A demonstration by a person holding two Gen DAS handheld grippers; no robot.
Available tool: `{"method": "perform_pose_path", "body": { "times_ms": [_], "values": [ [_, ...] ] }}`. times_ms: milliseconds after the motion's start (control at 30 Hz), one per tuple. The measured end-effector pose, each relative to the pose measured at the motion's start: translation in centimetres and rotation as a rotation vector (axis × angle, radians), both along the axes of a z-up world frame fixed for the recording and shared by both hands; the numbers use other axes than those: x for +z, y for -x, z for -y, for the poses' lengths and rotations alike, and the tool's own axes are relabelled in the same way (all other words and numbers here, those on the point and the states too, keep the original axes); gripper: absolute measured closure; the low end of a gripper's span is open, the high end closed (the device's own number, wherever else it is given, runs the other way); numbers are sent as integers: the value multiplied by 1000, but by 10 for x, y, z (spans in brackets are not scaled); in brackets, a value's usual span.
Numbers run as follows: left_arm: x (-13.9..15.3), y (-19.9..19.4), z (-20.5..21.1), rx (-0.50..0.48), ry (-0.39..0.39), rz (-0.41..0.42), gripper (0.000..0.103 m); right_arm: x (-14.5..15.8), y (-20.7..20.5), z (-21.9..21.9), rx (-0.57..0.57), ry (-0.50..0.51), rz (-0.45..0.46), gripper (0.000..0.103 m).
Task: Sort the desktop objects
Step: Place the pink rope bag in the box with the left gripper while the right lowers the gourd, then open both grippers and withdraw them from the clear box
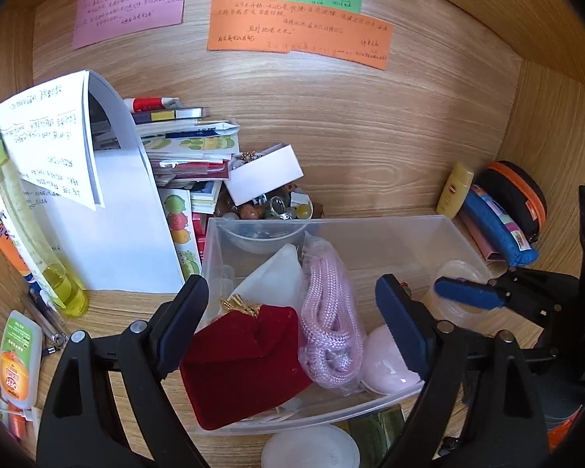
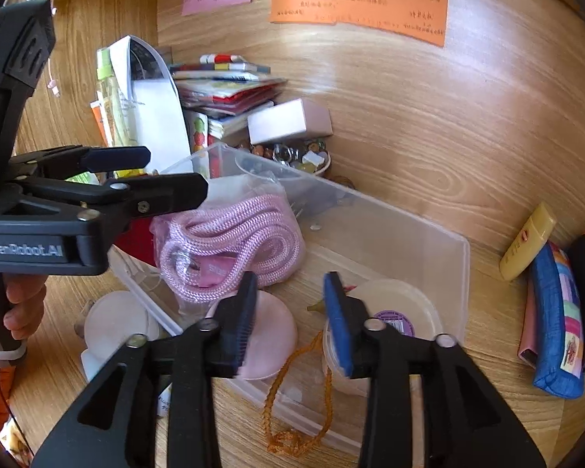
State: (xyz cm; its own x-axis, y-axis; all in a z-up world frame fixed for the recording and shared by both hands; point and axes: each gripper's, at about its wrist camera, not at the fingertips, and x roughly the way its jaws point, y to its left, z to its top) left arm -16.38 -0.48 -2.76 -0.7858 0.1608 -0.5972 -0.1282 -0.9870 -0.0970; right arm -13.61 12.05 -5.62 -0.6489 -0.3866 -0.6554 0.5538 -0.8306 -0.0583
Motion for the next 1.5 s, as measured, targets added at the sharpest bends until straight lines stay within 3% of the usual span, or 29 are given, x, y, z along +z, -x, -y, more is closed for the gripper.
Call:
{"method": "perform_pose_path", "body": {
  "times_ms": [133, 200, 333, 467, 700, 933, 1133, 1300, 1500],
  "values": [
    [5, -6, 3, 20, -3, -25, 12, 10, -8, 0, 11, 18, -40, 48],
    [6, -9, 5, 46, 0, -37, 9, 15, -11, 0, 4, 15, -58, 38],
    [8, -18, 10, 63, 4, -35, 9, 24, -17, -4, -9, 18, -69, 35],
    [10, -31, 14, 91, 51, -52, 9, 32, -29, -14, -21, 47, -71, 23],
    [18, -61, 18, 86, 104, -105, 4, 29, -58, -33, 6, 57, -73, 22],
    [17, -83, 19, 71, 131, -98, 4, 7, -86, -50, 3, 1, -48, 22],
    [-2, -97, 9, 45, 175, -55, 4, -11, -96, -71, -16, 8, 2, 22],
    [-19, -109, 7, 24, 242, -25, 4, -29, -104, -86, 34, 34, 87, 22],
    [-46, -108, 15, 16, 256, 89, 4, -40, -109, -92, 38, 31, 126, 22]
  ]
}}
